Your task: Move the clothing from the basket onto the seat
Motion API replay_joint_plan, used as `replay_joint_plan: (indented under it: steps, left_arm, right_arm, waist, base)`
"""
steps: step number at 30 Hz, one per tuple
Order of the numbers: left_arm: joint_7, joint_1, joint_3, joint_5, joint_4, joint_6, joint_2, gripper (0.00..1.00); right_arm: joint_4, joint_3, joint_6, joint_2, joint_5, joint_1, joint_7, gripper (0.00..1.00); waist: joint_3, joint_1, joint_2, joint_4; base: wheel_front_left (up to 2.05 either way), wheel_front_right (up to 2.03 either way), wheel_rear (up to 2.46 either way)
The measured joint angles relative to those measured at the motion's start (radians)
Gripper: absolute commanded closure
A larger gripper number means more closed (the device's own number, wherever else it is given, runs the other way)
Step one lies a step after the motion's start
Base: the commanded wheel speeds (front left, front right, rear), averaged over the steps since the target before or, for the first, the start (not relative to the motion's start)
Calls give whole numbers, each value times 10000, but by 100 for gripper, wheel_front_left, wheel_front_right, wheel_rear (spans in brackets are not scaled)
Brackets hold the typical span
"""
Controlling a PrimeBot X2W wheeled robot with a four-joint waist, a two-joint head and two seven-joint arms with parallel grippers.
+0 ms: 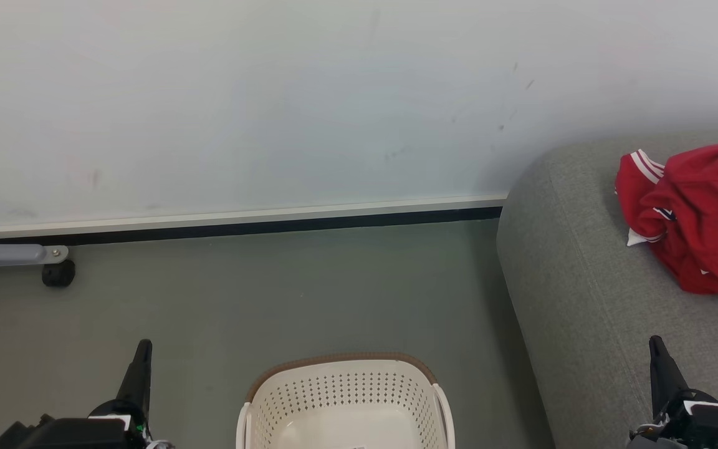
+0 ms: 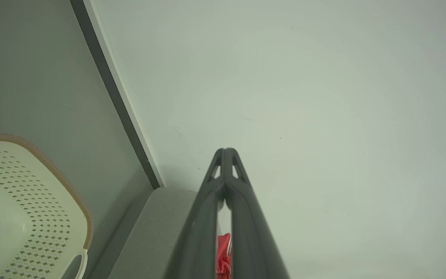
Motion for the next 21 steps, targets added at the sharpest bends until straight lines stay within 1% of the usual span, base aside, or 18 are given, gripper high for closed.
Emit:
replay_joint_plan:
  steps: [21]
  left_arm:
    - [0, -1, -2, -2, 0, 0, 0, 100]
  right_arm:
    - [0, 0, 0, 2, 0, 0, 0, 100]
  waist:
    - [-1, 0, 0, 0]
  base:
    - [0, 0, 0]
